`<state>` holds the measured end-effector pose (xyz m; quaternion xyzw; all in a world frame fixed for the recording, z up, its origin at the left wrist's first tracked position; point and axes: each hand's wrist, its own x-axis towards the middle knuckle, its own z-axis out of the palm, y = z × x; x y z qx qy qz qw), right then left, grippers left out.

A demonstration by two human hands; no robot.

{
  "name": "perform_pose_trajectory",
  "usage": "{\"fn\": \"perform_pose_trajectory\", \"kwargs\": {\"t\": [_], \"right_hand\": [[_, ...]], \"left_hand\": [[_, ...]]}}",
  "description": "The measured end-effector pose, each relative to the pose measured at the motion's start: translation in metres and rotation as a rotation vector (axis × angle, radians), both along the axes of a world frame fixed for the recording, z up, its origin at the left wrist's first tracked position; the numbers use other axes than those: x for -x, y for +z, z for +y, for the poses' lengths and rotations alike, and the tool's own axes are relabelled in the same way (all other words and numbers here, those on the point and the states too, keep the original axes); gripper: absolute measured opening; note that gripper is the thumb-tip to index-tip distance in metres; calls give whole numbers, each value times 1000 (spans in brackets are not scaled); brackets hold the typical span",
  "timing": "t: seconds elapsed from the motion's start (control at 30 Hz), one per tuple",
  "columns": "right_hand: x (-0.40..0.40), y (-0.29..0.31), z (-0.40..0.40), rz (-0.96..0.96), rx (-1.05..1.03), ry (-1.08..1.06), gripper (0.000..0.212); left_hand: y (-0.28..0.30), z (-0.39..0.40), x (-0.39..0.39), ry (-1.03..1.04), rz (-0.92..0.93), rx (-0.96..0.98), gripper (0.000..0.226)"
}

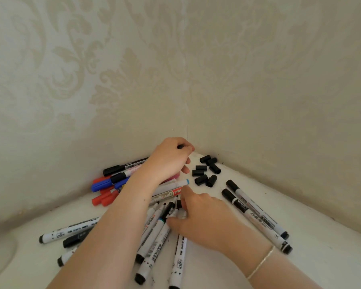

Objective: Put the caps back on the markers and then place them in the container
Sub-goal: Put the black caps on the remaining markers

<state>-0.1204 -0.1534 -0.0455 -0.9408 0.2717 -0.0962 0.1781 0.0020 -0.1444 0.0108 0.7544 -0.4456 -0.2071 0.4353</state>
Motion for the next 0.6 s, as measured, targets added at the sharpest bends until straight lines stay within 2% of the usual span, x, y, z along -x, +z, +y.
{"fn": "perform_pose_trajectory", "kwargs": {"t": [0.13, 0.23, 0.33, 0.47, 0.6], "right_hand": [[4, 4, -2, 37, -30, 3, 27], [4, 4, -11, -48, -201, -64, 23], [9, 8, -30, -244, -463, -200, 29], [21, 19, -49, -699, -944, -281, 15], [23, 20, -55, -891, -977, -265, 11]], "left_hand": [[2, -1, -3, 32, 142, 29, 34], [2, 0, -5, 9, 177, 57, 31], [3, 3, -9, 15, 190, 106, 32], [3, 5, -14, 73, 124, 120, 25], [-1, 5, -14, 36, 228, 117, 21]]}}
